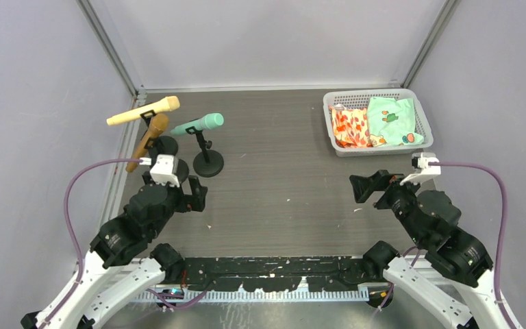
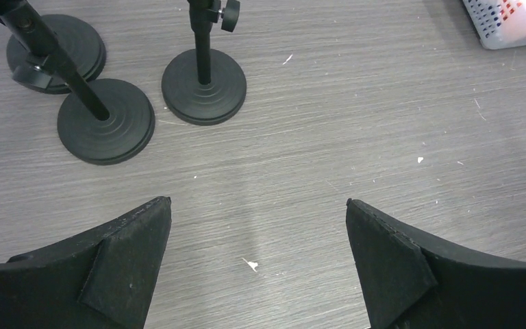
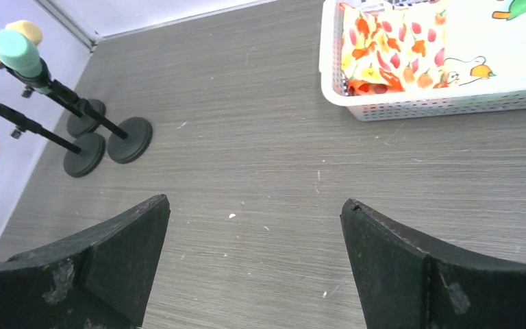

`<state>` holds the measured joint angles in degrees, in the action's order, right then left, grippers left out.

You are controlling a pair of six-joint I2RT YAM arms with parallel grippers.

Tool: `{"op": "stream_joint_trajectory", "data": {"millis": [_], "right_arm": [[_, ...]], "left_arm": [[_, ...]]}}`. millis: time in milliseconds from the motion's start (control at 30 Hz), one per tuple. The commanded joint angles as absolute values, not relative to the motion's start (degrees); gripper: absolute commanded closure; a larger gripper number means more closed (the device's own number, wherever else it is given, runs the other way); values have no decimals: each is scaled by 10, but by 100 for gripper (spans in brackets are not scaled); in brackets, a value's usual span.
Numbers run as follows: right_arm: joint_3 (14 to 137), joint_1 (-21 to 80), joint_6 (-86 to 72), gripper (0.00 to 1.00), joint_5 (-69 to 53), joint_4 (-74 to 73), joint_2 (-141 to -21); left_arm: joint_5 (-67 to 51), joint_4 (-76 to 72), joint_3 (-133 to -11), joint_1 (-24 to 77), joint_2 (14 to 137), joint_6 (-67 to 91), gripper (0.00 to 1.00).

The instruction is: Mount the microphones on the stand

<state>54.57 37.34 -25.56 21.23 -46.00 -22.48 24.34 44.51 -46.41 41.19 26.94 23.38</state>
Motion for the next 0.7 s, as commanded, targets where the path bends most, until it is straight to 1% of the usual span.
{"op": "stream_joint_trajectory", "data": {"millis": [0, 267, 667], "right_arm": [[523, 372, -209, 0, 232, -474, -203], [481, 372, -177, 0, 202, -474, -156], [484, 372, -167, 0, 177, -480, -163]], "left_arm": [[232, 460, -484, 413, 243, 207, 0], [251, 453, -464, 415, 185, 222, 0], [250, 457, -468, 415, 193, 226, 0]]}}
